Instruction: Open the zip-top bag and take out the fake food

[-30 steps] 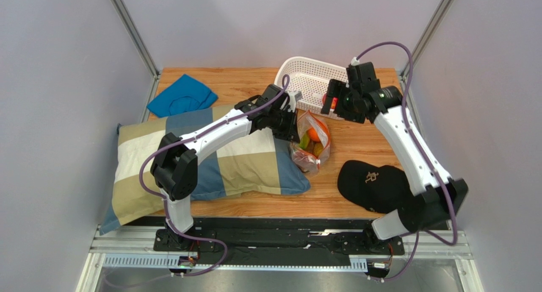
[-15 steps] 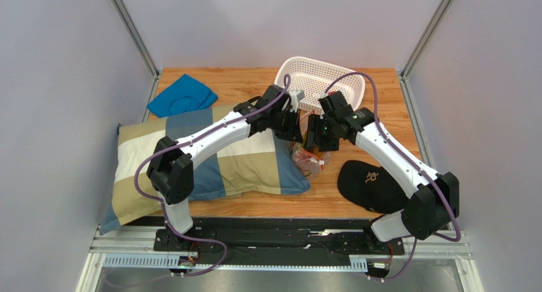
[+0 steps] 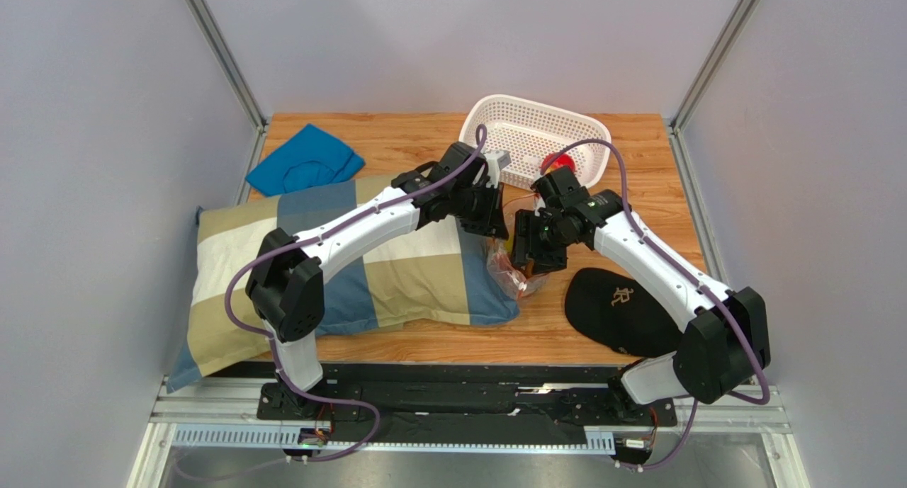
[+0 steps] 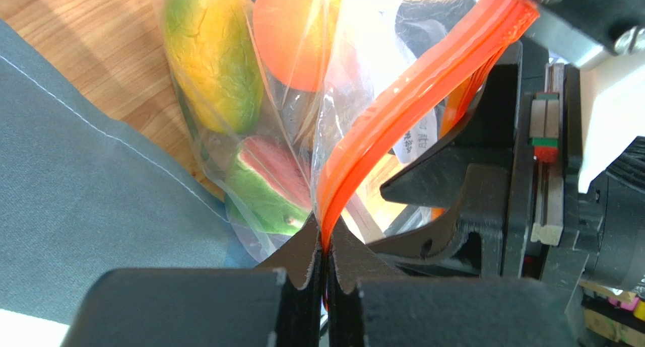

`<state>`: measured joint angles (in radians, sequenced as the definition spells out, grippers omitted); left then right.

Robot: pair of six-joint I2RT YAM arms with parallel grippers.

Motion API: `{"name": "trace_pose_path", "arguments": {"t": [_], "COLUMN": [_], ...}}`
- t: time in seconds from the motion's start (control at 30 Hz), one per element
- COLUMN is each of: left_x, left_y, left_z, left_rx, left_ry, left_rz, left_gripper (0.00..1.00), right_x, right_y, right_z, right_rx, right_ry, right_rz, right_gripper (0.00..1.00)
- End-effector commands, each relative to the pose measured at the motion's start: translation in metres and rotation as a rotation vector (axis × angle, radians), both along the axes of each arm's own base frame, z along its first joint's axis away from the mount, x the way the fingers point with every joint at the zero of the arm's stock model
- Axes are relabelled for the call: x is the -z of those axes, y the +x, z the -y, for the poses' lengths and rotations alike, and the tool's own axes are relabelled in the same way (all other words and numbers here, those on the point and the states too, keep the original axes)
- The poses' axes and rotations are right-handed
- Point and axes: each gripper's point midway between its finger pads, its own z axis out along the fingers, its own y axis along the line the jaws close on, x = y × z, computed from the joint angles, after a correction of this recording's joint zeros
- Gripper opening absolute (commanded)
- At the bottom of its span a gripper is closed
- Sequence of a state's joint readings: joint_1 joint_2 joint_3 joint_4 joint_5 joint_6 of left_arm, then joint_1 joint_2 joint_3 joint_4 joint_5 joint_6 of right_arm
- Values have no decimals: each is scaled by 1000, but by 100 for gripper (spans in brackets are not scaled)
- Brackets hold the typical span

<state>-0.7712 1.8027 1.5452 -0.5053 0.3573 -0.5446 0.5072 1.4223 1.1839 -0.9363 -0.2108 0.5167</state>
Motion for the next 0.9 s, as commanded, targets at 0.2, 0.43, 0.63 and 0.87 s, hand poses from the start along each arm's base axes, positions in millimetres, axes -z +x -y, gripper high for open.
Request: {"name": "trace_pose_path", "arguments": {"t": [0.2,0.43,0.63,0.87], "left_x": [-23,-20,-14,-13], "left_y": [-5,-16,-21,-21], "left_z": [11,18,18,13], "left_rx": [8,24,32,63], "left_ry": [-79,-67,-44,-27], "left_rz": [23,24,35,90], "left_gripper": [0,0,0,0], "right_x": [15,32,34,3], "right_y": [-31,-41,-45,-27], "right_z": [-5,-4,-7,11], "right_rx": [115,337,445,449], "right_ry": [59,111,171,159], "right_rz": [-189,-317,-360,-209], "right_gripper": [56,57,27,0]}}
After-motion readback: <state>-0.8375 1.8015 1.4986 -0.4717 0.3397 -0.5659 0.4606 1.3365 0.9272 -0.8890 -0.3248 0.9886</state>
